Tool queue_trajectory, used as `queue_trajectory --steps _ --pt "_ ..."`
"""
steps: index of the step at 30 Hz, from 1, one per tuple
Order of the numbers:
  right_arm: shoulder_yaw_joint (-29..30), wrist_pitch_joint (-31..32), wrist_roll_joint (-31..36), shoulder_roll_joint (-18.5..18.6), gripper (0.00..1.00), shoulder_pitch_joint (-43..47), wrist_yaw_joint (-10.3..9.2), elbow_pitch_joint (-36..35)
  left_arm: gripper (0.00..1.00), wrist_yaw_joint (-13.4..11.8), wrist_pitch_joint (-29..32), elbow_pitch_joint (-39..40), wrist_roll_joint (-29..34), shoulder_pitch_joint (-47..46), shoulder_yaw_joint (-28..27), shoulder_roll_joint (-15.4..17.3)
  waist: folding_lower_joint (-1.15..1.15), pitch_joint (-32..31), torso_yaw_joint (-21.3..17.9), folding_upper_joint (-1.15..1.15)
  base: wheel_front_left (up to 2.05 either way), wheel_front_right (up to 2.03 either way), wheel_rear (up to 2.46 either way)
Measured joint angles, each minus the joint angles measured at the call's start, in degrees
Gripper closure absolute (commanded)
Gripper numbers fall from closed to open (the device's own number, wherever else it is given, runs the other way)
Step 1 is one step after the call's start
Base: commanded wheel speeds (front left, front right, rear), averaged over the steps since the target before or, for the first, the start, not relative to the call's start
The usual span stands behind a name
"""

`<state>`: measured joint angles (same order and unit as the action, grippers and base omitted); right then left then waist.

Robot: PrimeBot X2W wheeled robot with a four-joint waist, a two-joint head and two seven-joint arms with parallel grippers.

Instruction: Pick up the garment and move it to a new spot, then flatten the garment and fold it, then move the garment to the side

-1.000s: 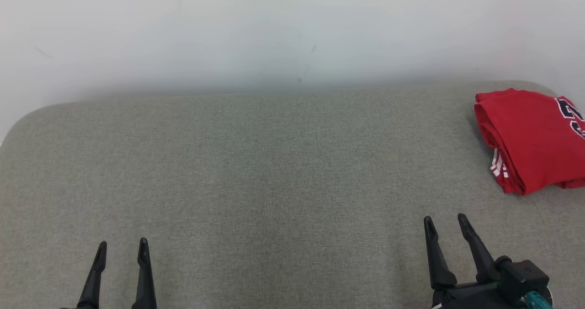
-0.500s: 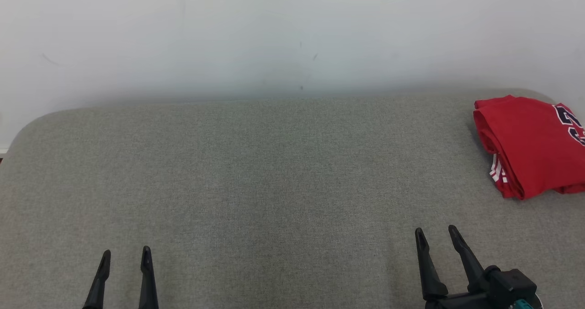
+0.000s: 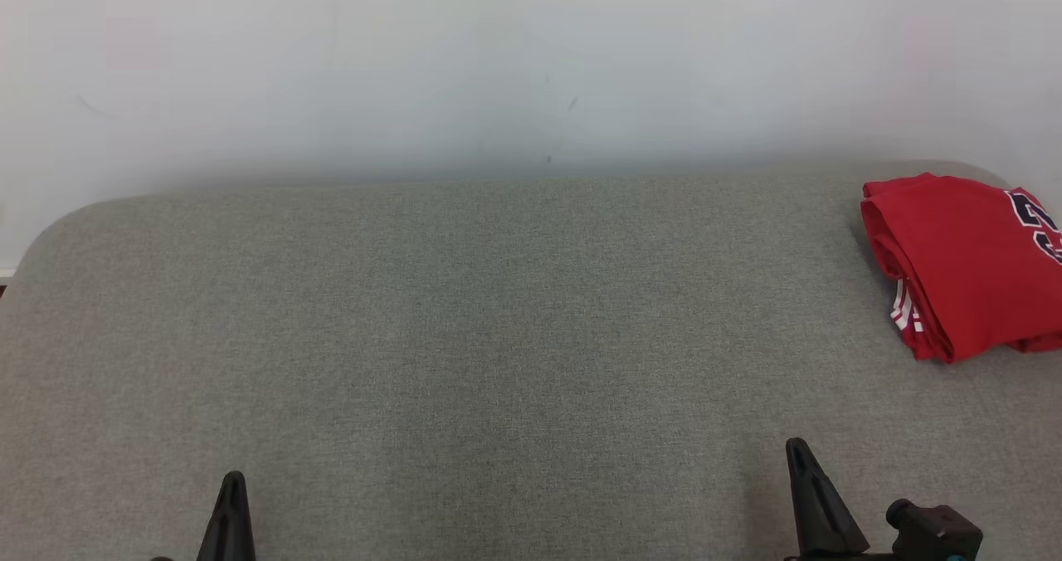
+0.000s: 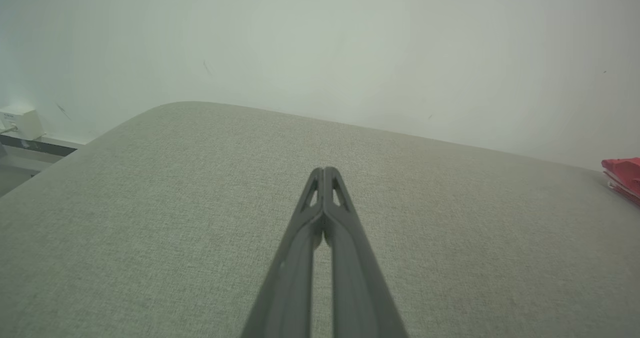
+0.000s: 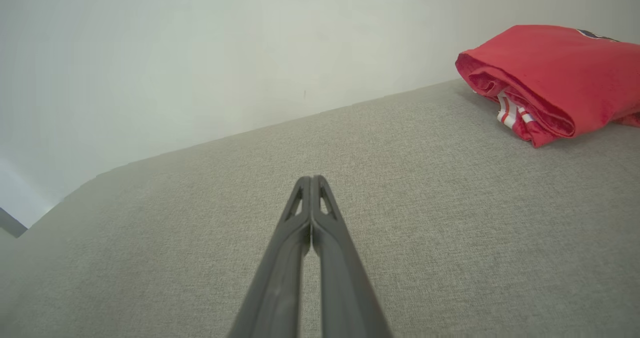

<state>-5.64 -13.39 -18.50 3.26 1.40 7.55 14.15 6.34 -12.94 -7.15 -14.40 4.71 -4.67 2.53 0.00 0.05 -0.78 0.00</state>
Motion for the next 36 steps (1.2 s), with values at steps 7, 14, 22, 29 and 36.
queue_trajectory --steps 7,14,22,29,36 --pt "0.7 1.6 -7.6 0.2 1.00 -0.3 0.00 0.0 1.00 0.2 1.8 -0.6 -7.5 -0.4 -0.1 0.0 0.00 0.0 0.0 0.00 0.00 0.00 0.00" --pt "1.4 3.1 -14.6 0.4 1.00 -1.1 0.00 0.0 1.00 0.2 3.5 -1.1 -14.5 -1.4 -0.2 0.0 0.00 0.0 0.1 0.00 0.00 0.00 0.00" --pt "2.2 4.6 -21.7 0.6 1.00 -1.6 0.00 0.0 1.00 0.2 5.2 -1.7 -21.8 -2.5 -0.4 0.0 0.00 0.0 0.1 0.00 0.00 0.00 0.00" --pt "2.9 5.9 -27.5 0.7 1.00 -2.5 0.00 0.0 1.00 0.2 6.6 -2.3 -27.8 -3.0 -0.6 0.0 0.00 0.0 0.2 0.00 0.00 0.00 0.00" --pt "3.6 7.3 -32.7 0.8 1.00 -2.7 0.00 -0.1 1.00 0.3 8.1 -2.8 -33.0 -3.9 -0.7 0.0 0.00 0.0 0.2 0.00 0.00 0.00 0.00"
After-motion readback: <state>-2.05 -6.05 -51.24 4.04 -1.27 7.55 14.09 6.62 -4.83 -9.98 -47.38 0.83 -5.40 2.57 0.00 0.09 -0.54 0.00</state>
